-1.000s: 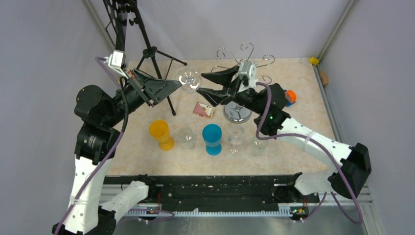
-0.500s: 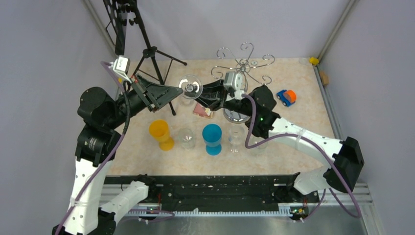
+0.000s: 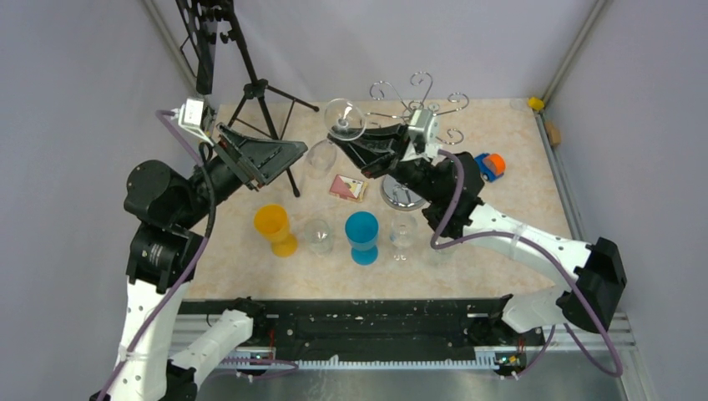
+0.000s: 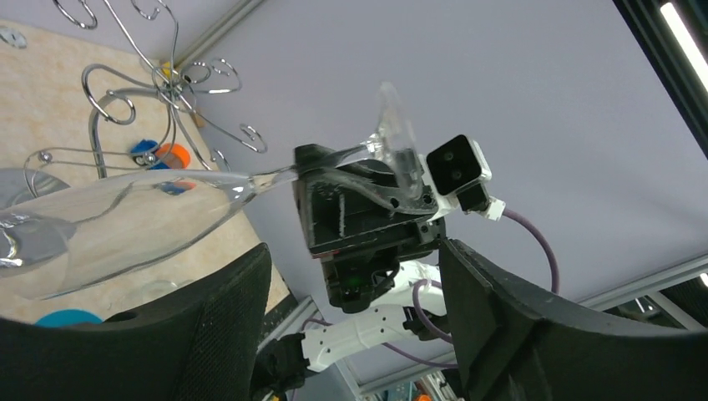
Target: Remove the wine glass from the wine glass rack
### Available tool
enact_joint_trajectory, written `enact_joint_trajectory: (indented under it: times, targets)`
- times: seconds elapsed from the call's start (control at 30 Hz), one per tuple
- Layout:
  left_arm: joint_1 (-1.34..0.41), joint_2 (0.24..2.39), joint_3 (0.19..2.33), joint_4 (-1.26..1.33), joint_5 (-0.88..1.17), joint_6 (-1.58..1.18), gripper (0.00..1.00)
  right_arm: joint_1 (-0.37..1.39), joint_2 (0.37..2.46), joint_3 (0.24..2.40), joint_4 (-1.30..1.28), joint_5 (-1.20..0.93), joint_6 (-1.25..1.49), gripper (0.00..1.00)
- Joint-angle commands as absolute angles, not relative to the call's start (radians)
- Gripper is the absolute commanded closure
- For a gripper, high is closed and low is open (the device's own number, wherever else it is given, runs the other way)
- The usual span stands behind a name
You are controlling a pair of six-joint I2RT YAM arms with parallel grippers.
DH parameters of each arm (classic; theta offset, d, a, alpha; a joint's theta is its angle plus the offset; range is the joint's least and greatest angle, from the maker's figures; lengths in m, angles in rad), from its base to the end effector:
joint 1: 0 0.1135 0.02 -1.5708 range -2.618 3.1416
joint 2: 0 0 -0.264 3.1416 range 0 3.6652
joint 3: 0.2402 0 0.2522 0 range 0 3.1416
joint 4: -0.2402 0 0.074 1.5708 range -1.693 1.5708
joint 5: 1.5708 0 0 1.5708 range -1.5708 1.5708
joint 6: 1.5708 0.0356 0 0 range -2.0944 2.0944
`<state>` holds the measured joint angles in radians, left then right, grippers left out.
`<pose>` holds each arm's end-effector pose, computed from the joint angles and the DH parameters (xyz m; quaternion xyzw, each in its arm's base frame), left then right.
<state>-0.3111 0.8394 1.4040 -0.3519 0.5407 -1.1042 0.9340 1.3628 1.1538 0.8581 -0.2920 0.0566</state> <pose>0.1093 -0.0544 0.5138 -0.0421 0.6385 -0.6149 0.4608 0.1723 0.2502 0.4450 -0.3048 0.3430 0.4781 0.7489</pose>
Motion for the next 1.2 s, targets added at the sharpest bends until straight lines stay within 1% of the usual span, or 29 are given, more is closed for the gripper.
enact_joint_trajectory:
  times: [0.0,0.23,0.3,0.37,0.47,0.53,0.67,0.77,0.93,1.17]
  targets:
    - [-0.308,0.814,1.375,-0.250,0.491,-1.064,0.23,0.939,1.253,1.135,1.039,-0.140,0.137,1.00]
    - [-0.308,0.820,1.323,-0.211,0.437,-1.003,0.22,0.940,1.187,1.075,1.227,0.084,0.350,1.00]
    - [-0.308,0.825,1.315,-0.194,0.432,-1.005,0.22,0.940,1.178,1.070,1.242,0.129,0.423,1.00]
    - [-0.308,0.837,1.312,-0.157,0.457,-1.027,0.26,0.940,1.176,1.069,1.248,0.164,0.493,1.00]
    - [-0.308,0.863,1.317,-0.086,0.521,-1.085,0.45,0.940,1.178,1.069,1.257,0.194,0.564,1.00]
    - [-0.308,0.872,1.319,-0.036,0.548,-1.113,0.51,0.939,1.180,1.069,1.253,0.203,0.575,1.00]
    - [-0.308,0.878,1.334,-0.013,0.574,-1.135,0.54,0.939,1.182,1.067,1.253,0.226,0.583,1.00]
    - [-0.308,0.891,1.322,0.065,0.630,-1.198,0.55,0.939,1.194,1.071,1.258,0.227,0.597,1.00]
    - [-0.308,0.911,1.318,0.182,0.687,-1.300,0.61,0.940,1.208,1.068,1.273,0.235,0.607,1.00]
    - [-0.308,0.941,1.336,0.226,0.715,-1.335,0.63,0.939,1.224,1.060,1.290,0.236,0.641,1.00]
